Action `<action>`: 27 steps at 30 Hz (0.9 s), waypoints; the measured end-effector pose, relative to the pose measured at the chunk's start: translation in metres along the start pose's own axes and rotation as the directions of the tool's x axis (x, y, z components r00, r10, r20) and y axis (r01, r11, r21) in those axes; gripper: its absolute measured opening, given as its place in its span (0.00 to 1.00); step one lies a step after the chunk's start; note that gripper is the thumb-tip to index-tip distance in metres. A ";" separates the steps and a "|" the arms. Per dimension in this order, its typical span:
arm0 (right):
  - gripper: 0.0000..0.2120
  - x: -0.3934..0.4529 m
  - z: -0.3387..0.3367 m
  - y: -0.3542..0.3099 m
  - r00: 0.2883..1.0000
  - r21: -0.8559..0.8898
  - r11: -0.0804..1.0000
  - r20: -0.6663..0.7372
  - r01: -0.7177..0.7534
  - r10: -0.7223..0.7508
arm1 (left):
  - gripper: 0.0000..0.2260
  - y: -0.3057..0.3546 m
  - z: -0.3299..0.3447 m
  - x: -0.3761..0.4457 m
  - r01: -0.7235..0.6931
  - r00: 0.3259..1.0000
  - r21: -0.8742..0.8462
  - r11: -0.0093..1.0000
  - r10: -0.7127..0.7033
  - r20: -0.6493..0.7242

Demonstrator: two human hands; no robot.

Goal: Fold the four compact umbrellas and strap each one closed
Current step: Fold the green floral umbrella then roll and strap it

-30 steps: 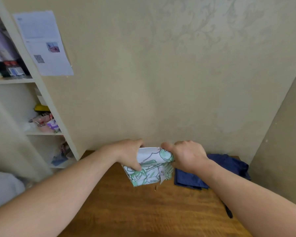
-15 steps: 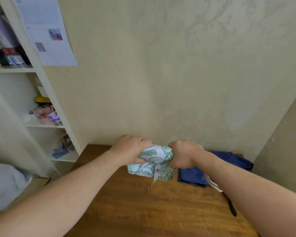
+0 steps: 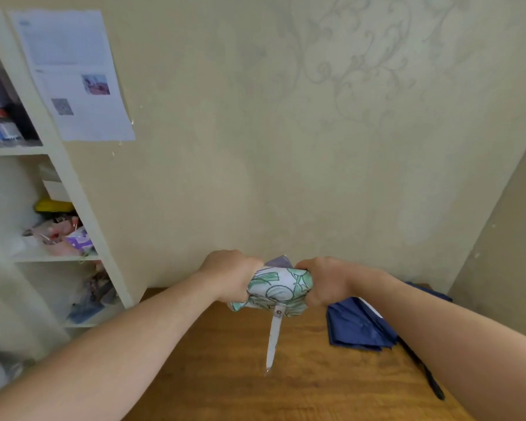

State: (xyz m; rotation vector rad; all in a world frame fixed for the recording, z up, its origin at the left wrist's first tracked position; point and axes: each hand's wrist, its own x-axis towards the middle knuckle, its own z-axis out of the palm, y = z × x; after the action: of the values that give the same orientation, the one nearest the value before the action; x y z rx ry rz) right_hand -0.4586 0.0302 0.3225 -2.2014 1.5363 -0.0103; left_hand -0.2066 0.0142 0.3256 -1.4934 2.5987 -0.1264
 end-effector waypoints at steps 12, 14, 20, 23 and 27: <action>0.31 0.038 0.019 -0.056 0.914 -0.535 0.841 -0.375 -0.079 -0.153 | 0.15 -0.046 0.007 -0.003 0.008 1.000 -0.227 0.974 -0.002 0.024; 0.26 0.043 0.019 -0.055 0.883 -0.559 0.824 -0.430 -0.098 -0.187 | 0.14 -0.053 0.005 -0.005 0.013 0.998 -0.293 0.956 0.003 0.055; 0.26 0.052 0.031 -0.050 0.847 -0.613 0.787 -0.452 -0.065 -0.282 | 0.12 -0.066 0.005 -0.012 0.052 0.978 -0.441 0.896 0.043 0.203; 0.21 0.051 0.039 -0.051 0.870 -0.572 0.820 -0.416 -0.024 -0.265 | 0.13 -0.070 0.008 -0.011 0.082 0.932 -0.511 0.856 0.115 0.343; 0.22 0.045 0.053 -0.060 0.929 -0.489 0.871 -0.301 0.043 -0.214 | 0.16 -0.078 0.025 -0.011 0.184 0.785 -0.630 0.755 0.273 0.556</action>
State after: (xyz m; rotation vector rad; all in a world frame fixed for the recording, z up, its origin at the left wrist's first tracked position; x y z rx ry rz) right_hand -0.3742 0.0259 0.2859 -2.8181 1.7096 -0.0750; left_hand -0.1308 -0.0153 0.3133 -1.2841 2.1639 1.2177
